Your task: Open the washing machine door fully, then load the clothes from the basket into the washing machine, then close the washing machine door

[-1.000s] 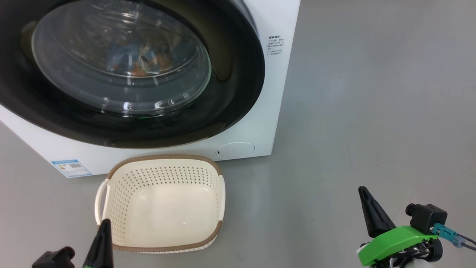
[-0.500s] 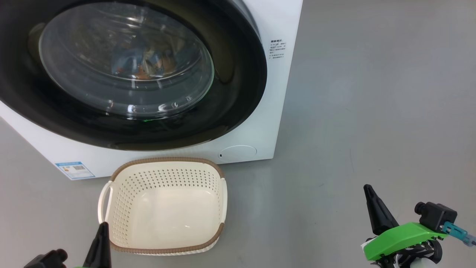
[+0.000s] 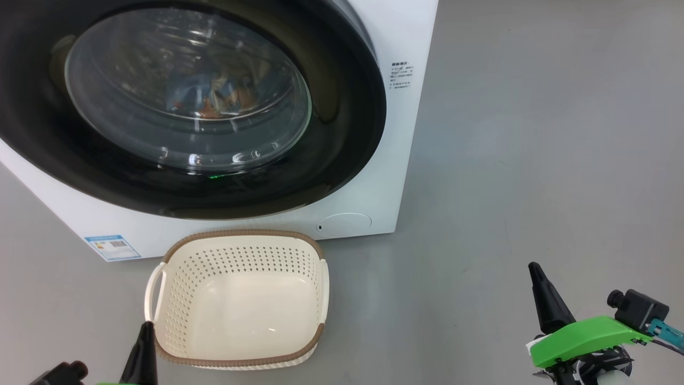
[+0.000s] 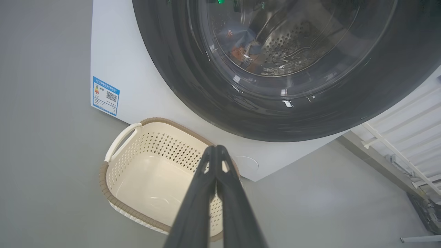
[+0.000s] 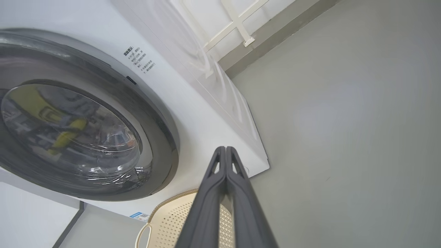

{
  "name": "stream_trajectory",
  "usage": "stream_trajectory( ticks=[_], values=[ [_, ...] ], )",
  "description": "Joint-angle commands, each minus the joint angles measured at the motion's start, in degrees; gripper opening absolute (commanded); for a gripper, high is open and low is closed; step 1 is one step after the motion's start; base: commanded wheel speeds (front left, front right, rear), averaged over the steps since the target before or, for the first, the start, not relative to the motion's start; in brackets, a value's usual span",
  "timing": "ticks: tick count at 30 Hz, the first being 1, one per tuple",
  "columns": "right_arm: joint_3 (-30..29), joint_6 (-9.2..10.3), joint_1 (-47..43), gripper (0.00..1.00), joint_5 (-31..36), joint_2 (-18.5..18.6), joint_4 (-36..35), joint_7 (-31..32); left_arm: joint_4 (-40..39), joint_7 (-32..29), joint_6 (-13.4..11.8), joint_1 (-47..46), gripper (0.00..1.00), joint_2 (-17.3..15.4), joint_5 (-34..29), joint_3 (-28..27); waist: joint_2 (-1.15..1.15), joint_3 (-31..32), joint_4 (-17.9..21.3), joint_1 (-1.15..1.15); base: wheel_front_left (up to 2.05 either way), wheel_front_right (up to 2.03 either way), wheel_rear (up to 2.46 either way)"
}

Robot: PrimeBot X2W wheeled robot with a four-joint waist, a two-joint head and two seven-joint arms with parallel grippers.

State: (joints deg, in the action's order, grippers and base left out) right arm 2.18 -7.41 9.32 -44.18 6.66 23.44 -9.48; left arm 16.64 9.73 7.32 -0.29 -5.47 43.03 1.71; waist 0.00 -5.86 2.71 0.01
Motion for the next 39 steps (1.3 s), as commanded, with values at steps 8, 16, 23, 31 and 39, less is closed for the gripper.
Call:
stream_trajectory(
  ticks=[8, 16, 23, 31, 39],
  values=[
    [-0.9, -0.03, -0.1, 0.00, -5.7, -0.1, -2.4, 1.5, -1.3, -1.6, 0.1, -2.3, 0.00, -0.5, 5.3, -1.5, 0.00, 0.5, -0.3, -0.01, 0.00, 0.00, 0.00],
    [-1.6, -0.03, -0.4, 0.00, -9.7, -0.4, -3.0, 2.8, -1.5, -2.9, 0.1, -2.6, 0.00, -0.3, 9.5, -2.0, 0.00, 1.0, -0.5, -0.01, 0.00, 0.00, 0.00],
    [-2.3, -0.04, -0.7, 0.00, -13.8, -0.7, -3.7, 4.1, -1.6, -4.2, 0.1, -2.9, 0.00, -0.1, 13.8, -2.6, 0.00, 1.5, -0.7, -0.01, 0.00, 0.00, 0.00],
    [-3.0, -0.04, -1.0, 0.00, -17.9, -1.0, -4.4, 5.5, -1.7, -5.5, 0.1, -3.3, 0.00, 0.1, 18.0, -3.1, 0.00, 2.0, -1.0, -0.01, 0.00, 0.00, 0.00],
    [-3.6, -0.04, -1.2, 0.00, -21.4, -1.3, -5.0, 6.6, -1.8, -6.7, 0.1, -3.6, 0.00, 0.4, 21.7, -3.6, 0.00, 2.4, -1.2, -0.01, 0.00, 0.00, 0.00]
  ],
)
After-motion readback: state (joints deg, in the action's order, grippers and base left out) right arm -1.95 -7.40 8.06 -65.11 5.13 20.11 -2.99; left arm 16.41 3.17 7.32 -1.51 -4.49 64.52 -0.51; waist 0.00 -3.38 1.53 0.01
